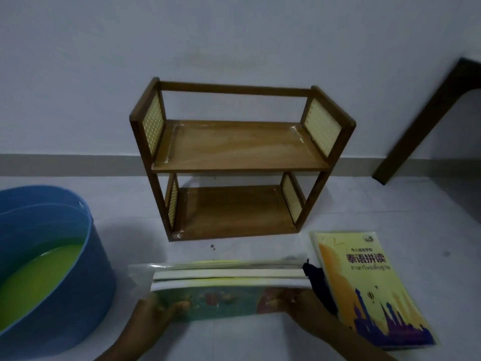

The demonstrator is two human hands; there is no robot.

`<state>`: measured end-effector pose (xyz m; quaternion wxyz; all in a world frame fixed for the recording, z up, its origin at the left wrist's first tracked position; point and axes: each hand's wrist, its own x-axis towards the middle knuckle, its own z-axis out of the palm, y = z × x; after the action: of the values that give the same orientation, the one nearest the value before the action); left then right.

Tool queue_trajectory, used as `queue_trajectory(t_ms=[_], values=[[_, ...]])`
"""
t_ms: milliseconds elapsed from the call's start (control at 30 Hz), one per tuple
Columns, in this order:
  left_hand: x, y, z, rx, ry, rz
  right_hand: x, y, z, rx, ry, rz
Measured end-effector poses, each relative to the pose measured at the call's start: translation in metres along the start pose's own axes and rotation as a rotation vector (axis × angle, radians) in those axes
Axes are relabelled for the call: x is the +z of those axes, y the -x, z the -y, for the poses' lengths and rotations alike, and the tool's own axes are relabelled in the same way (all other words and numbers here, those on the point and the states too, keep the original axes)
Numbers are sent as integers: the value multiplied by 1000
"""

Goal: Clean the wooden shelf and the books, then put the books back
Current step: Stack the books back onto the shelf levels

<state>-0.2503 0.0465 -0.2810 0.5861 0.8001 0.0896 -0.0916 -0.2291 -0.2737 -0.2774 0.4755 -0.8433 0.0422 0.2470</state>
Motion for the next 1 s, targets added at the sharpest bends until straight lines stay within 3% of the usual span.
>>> queue_trajectory(t_ms=[167, 333, 433, 533, 767, 900, 1000], values=[[-15, -12, -69, -33, 5, 23, -33, 21, 51, -210, -157, -103], [-39, -34, -178, 241, -183, -95, -86, 33, 135, -324, -381, -329], [-44, -62, -232, 387, -256, -118, -120, 20, 175, -386, -326, -444], [-44, -99, -263, 331, -208, -127, -139, -7, 202, -345, -285, -519], [-33, -150, -260, 177, -162, -146, -146, -69, 221, -301, 12, -599], [-30, -159, -248, 182, -250, -167, -145, -85, 214, -286, 116, -599], [-29, -154, -246, 287, -366, -229, -145, -85, 205, -303, 165, -564]])
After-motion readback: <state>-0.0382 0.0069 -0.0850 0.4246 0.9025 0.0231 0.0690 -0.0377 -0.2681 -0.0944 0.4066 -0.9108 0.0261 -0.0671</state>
